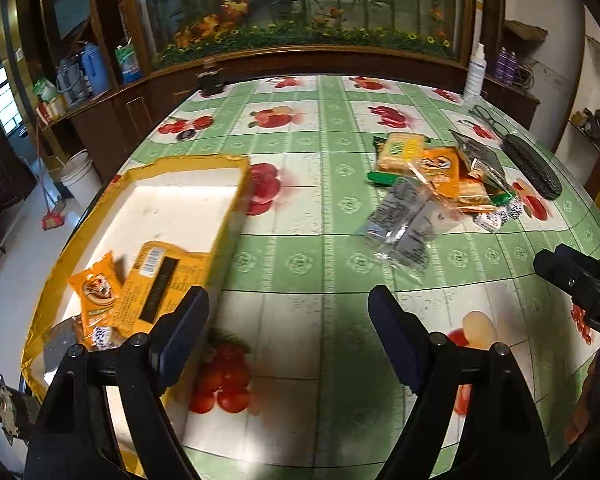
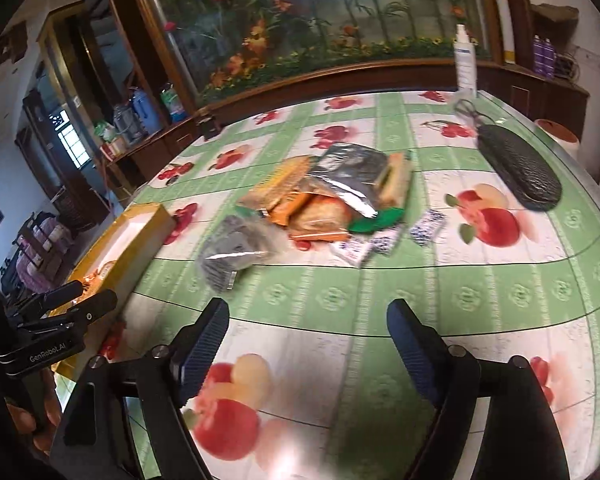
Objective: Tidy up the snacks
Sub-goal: 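Return both grippers to the snack pile, then grasp the clear plastic bag with the left gripper while the right grasps a white-blue candy, then carry the clear bag and candy into the tray box and release both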
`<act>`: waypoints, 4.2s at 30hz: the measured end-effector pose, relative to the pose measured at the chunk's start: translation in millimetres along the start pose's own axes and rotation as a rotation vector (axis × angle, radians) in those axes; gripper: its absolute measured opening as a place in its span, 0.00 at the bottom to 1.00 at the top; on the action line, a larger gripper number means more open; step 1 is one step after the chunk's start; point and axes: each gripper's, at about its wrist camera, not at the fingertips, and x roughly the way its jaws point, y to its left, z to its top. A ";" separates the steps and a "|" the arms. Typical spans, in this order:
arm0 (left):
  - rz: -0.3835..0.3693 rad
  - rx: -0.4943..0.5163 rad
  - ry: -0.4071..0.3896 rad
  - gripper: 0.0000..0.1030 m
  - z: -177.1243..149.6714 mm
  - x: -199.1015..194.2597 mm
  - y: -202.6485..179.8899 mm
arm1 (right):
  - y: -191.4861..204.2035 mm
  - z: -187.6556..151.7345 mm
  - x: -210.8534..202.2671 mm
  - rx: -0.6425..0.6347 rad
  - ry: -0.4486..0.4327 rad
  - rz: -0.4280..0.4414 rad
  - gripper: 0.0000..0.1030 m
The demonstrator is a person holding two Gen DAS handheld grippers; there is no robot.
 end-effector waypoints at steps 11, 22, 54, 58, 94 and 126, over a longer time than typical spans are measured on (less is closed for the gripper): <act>-0.064 0.054 0.005 0.80 19.7 15.6 -34.5 | -55.1 18.7 -33.3 0.033 -0.139 -0.064 1.00; -0.054 0.094 0.017 0.80 35.1 45.2 -49.1 | -86.3 53.6 43.3 0.039 0.077 -0.153 0.75; -0.161 0.154 0.087 0.63 40.6 98.3 -66.8 | -76.0 53.8 73.3 0.002 0.065 -0.149 0.24; -0.178 0.133 0.099 0.63 35.3 93.4 -61.9 | -78.5 47.8 67.3 0.009 0.067 -0.162 0.28; -0.005 -0.164 -0.081 0.40 -6.5 -27.7 89.7 | 134.2 37.3 26.8 -0.264 0.011 0.275 0.19; 0.155 -0.276 0.010 0.54 -40.1 7.0 164.8 | 263.7 31.5 149.6 -0.357 0.176 0.398 0.23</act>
